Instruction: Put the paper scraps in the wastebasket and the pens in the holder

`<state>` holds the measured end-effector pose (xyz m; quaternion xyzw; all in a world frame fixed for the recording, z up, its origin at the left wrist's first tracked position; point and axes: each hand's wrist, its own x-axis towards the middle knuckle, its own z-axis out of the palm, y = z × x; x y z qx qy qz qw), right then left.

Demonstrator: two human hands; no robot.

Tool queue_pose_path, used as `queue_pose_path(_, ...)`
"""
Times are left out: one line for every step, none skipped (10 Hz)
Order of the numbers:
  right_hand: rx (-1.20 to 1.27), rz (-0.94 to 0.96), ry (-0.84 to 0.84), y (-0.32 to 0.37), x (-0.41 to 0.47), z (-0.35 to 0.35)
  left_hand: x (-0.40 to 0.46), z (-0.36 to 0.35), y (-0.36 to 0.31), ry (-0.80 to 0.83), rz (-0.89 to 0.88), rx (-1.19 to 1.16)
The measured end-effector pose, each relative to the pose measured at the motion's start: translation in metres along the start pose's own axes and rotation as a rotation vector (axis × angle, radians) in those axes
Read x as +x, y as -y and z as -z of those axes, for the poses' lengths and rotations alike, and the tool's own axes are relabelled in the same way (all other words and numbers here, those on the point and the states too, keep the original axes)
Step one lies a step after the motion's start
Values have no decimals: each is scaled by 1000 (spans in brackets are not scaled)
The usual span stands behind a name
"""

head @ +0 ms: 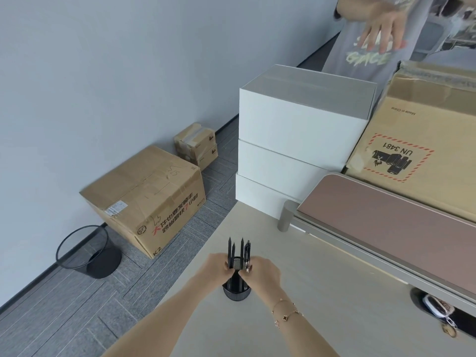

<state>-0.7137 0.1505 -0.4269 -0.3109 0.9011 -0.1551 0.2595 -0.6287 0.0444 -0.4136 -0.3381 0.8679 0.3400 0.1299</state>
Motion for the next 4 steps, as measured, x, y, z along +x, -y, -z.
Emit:
queue_pose_path(53, -25, 1, -1, -1, -2, 1, -2, 1, 13, 13, -35)
queue_pose_path(93, -26, -1, -4, -4, -3, -1, -2, 3, 30, 1, -42)
queue_pose_path(107, -34, 15, -6, -10, -2, -4, 0, 6, 32, 27, -81)
queue_pose_path(118, -20, 13, -7, -13, -2, -9, 1, 8, 38, 22, -148)
